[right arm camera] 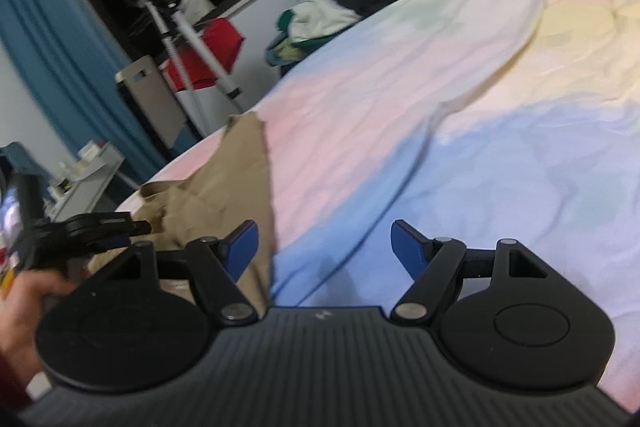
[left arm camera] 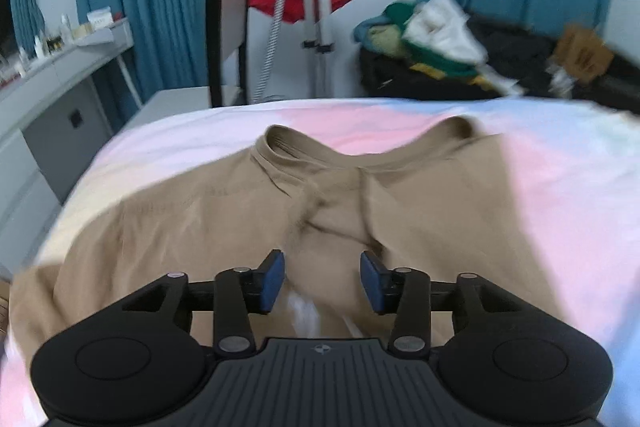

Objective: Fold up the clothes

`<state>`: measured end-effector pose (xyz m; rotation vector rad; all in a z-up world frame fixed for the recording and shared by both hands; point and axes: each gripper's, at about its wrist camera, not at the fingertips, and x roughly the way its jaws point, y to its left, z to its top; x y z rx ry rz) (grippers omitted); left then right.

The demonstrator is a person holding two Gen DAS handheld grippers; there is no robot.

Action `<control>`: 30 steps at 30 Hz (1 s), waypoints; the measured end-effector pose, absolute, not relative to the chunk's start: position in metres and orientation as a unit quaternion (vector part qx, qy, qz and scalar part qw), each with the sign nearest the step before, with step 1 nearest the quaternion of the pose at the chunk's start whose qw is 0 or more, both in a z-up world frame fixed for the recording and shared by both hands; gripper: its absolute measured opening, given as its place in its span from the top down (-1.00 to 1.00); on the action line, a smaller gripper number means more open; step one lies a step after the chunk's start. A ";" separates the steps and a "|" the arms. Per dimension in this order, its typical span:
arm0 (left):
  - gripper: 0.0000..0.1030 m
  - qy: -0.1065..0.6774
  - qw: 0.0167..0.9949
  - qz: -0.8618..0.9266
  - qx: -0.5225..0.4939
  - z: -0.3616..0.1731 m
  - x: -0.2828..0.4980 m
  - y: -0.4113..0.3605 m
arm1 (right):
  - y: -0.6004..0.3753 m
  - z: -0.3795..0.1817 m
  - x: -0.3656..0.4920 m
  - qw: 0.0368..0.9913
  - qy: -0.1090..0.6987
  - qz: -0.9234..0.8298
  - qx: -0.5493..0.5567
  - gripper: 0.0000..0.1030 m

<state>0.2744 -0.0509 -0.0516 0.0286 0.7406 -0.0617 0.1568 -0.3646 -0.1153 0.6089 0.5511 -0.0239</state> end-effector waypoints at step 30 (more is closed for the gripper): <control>0.38 0.374 0.874 -0.286 0.125 -0.135 -0.054 -0.180 | -0.375 -0.074 0.028 0.918 0.234 -0.007 0.319 -0.53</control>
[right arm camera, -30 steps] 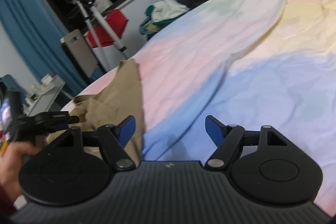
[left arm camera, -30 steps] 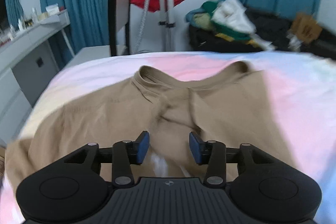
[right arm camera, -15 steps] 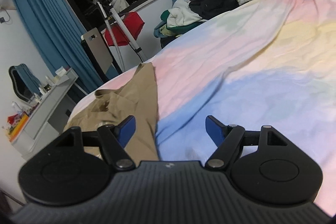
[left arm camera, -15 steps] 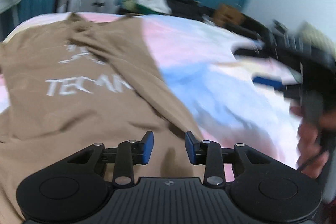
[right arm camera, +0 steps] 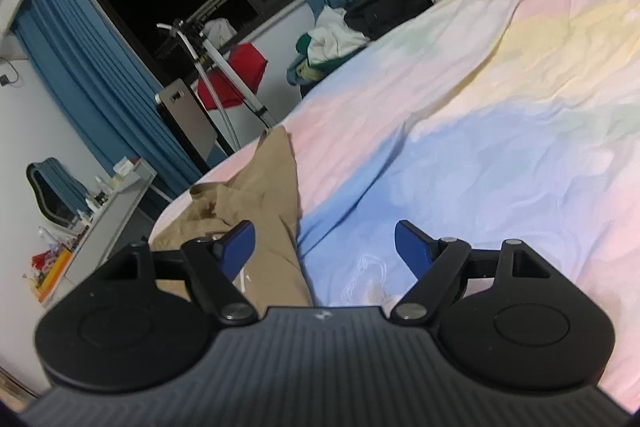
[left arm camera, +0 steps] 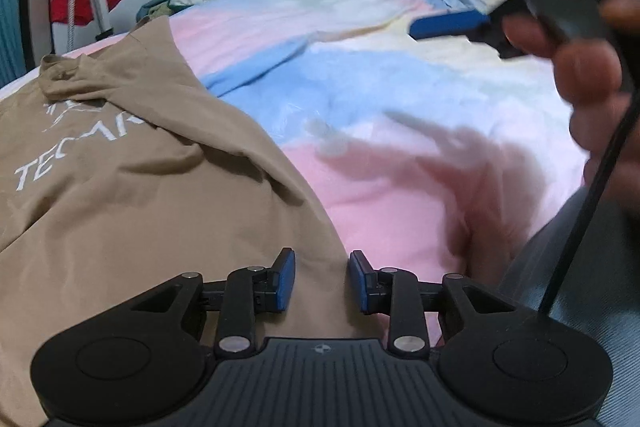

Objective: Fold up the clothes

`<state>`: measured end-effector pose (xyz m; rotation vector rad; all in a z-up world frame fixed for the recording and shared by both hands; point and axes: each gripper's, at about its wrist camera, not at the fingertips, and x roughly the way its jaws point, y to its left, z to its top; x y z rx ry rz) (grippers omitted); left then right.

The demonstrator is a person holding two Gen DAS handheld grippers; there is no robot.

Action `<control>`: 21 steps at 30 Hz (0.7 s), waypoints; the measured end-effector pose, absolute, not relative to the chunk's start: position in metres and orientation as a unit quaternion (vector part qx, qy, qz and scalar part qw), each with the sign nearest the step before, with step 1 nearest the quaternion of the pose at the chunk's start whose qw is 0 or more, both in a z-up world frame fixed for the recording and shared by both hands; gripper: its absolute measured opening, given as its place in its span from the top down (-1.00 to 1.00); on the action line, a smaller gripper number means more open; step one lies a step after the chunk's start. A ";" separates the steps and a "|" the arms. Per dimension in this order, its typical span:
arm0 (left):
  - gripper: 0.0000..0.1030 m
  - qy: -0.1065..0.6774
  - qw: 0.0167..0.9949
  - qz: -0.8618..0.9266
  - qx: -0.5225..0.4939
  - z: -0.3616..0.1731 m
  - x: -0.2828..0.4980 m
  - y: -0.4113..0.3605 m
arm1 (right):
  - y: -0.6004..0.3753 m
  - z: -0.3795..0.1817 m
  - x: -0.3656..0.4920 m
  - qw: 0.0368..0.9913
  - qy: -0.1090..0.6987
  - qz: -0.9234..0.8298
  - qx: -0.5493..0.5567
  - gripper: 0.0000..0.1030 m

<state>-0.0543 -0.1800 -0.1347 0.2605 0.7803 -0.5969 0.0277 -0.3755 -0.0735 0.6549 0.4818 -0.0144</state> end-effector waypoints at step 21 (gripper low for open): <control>0.97 0.503 0.832 -0.187 -0.142 -0.074 0.015 0.030 | -0.367 -0.083 0.044 0.907 0.285 -0.008 0.310 -0.53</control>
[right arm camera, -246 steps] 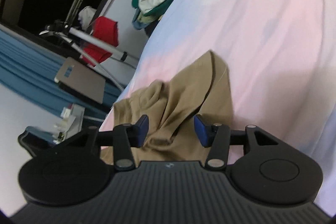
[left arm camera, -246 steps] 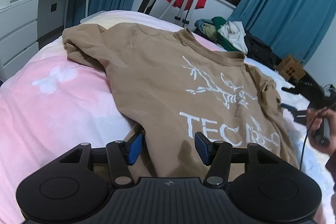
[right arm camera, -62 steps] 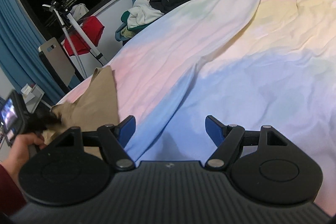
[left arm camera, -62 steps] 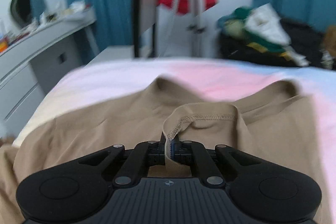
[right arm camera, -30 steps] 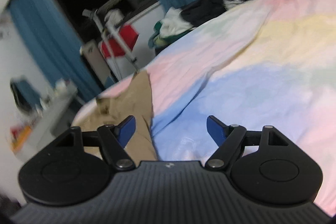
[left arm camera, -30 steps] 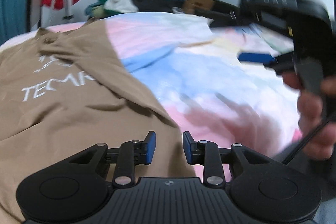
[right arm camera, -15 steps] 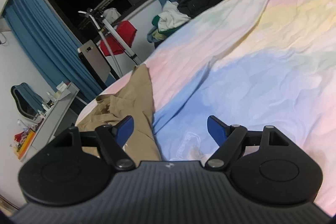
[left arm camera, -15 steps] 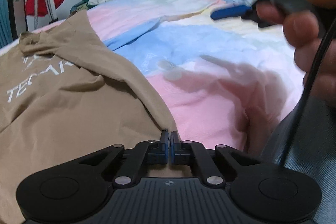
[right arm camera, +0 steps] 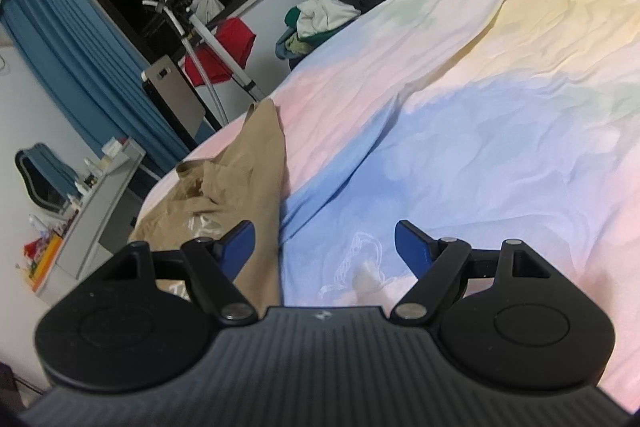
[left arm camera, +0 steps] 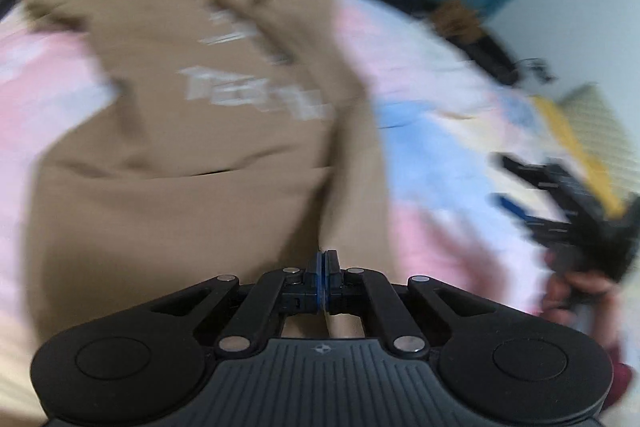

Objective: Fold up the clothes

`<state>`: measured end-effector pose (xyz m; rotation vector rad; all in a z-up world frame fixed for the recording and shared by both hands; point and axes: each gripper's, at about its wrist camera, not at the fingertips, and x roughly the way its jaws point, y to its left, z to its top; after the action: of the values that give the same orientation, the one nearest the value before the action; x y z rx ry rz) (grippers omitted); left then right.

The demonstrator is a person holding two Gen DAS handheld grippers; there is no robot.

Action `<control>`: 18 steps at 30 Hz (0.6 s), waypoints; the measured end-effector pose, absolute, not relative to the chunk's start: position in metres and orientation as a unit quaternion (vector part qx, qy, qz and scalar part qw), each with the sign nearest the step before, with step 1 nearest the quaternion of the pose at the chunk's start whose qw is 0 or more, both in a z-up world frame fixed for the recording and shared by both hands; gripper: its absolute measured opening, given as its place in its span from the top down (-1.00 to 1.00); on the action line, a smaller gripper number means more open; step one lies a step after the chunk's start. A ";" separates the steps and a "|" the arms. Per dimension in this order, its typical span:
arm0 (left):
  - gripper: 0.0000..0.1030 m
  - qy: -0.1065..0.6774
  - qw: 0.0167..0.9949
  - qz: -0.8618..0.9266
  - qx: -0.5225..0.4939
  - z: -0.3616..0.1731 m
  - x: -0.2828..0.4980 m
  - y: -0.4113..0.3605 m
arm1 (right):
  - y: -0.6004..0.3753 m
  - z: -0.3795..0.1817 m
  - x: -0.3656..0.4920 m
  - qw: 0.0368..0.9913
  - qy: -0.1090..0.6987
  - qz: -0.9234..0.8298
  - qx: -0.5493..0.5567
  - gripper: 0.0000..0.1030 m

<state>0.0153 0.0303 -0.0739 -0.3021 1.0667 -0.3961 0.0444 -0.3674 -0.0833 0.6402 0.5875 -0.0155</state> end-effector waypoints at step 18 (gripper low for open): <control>0.17 0.446 0.846 -0.184 -0.226 -0.065 0.062 0.048 | -0.286 -0.076 0.036 0.894 0.345 0.205 0.197 -0.51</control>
<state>0.0624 0.0483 -0.0651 -0.4759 0.9412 -0.3888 0.0363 -0.2858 -0.0763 0.4078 0.7153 0.4259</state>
